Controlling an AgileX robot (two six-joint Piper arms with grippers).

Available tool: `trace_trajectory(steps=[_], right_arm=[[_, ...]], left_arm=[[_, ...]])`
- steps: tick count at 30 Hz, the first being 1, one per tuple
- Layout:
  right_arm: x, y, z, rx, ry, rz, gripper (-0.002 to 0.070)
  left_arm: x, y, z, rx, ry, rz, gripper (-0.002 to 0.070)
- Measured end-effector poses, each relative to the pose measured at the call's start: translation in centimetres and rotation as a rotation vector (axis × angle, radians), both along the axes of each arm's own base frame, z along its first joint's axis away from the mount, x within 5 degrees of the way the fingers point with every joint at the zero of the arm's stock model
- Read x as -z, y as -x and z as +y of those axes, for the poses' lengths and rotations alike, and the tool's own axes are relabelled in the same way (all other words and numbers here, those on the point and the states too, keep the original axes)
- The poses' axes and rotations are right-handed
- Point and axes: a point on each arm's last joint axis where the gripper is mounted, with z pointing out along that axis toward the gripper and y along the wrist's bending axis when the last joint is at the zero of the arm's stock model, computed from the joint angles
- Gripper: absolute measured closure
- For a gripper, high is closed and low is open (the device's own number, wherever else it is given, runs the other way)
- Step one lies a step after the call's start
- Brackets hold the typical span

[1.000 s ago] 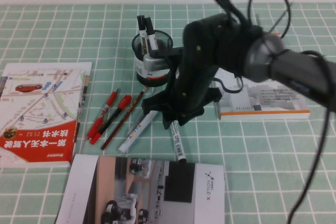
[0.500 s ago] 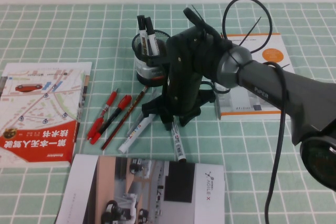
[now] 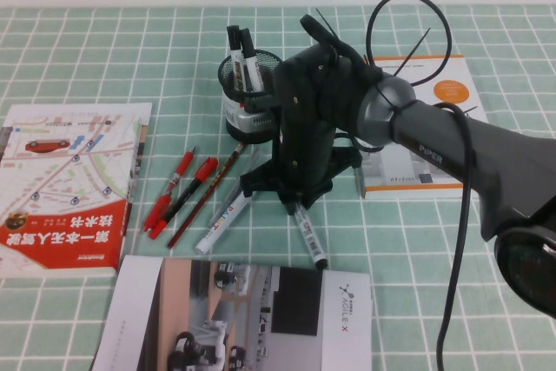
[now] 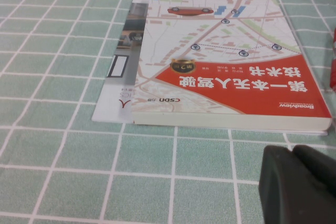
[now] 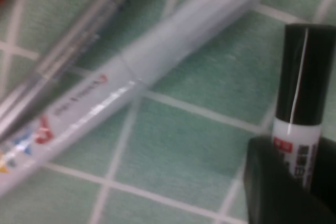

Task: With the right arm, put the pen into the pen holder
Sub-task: Pick up the pen on the table, then place the pen onto the pen holder

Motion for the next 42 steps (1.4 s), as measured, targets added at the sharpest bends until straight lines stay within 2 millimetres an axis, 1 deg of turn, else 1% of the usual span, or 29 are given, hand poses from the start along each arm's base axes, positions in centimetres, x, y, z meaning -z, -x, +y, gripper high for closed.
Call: trace_trajectory(steps=[4,7,9,13,15,17,19,22,25,27,29,34,37,42], right_arm=[[-0.8,0.3,-0.5,-0.018,0.037,-0.014,0.0561],[-2.8,1.1,-1.3,-0.03,0.042,-0.038,0.0561],[-5.1,2.1,-2.2,-0.038,0.011,-0.091,0.0561],[-9.2,4.5,-4.1,-0.045,-0.127,-0.265,0.0561],[-10.2,5.4,-4.7,-0.057,-0.221,-0.382,0.0561],[-10.7,5.7,-4.8,-0.076,-0.327,-0.517,0.0561],[-10.6,5.8,-4.7,-0.101,-0.416,-0.632,0.0561],[-10.7,5.5,-4.0,-0.133,-0.56,-0.799,0.0561],[-11.2,4.6,-3.3,-0.152,-0.703,-0.964,0.0561],[-11.1,3.8,-3.0,-0.152,-0.754,-1.064,0.0561],[-10.8,3.0,-2.9,-0.127,-0.767,-1.145,0.0561],[-9.6,1.1,-2.7,-0.096,-0.73,-1.323,0.0561],[-9.0,-0.1,-2.6,-0.059,-0.727,-1.367,0.0561],[-7.2,-2.4,-1.8,-0.043,-0.704,-1.385,0.0561]], left_arm=[[0.0,0.0,0.0,0.0,0.0,0.0,0.0679],[0.0,0.0,0.0,0.0,0.0,0.0,0.0679],[0.0,0.0,0.0,0.0,0.0,0.0,0.0679],[0.0,0.0,0.0,0.0,0.0,0.0,0.0679],[0.0,0.0,0.0,0.0,0.0,0.0,0.0679],[0.0,0.0,0.0,0.0,0.0,0.0,0.0679],[0.0,0.0,0.0,0.0,0.0,0.0,0.0679],[0.0,0.0,0.0,0.0,0.0,0.0,0.0679],[0.0,0.0,0.0,0.0,0.0,0.0,0.0679],[0.0,0.0,0.0,0.0,0.0,0.0,0.0679],[0.0,0.0,0.0,0.0,0.0,0.0,0.0679],[0.0,0.0,0.0,0.0,0.0,0.0,0.0679],[0.0,0.0,0.0,0.0,0.0,0.0,0.0679],[0.0,0.0,0.0,0.0,0.0,0.0,0.0679]])
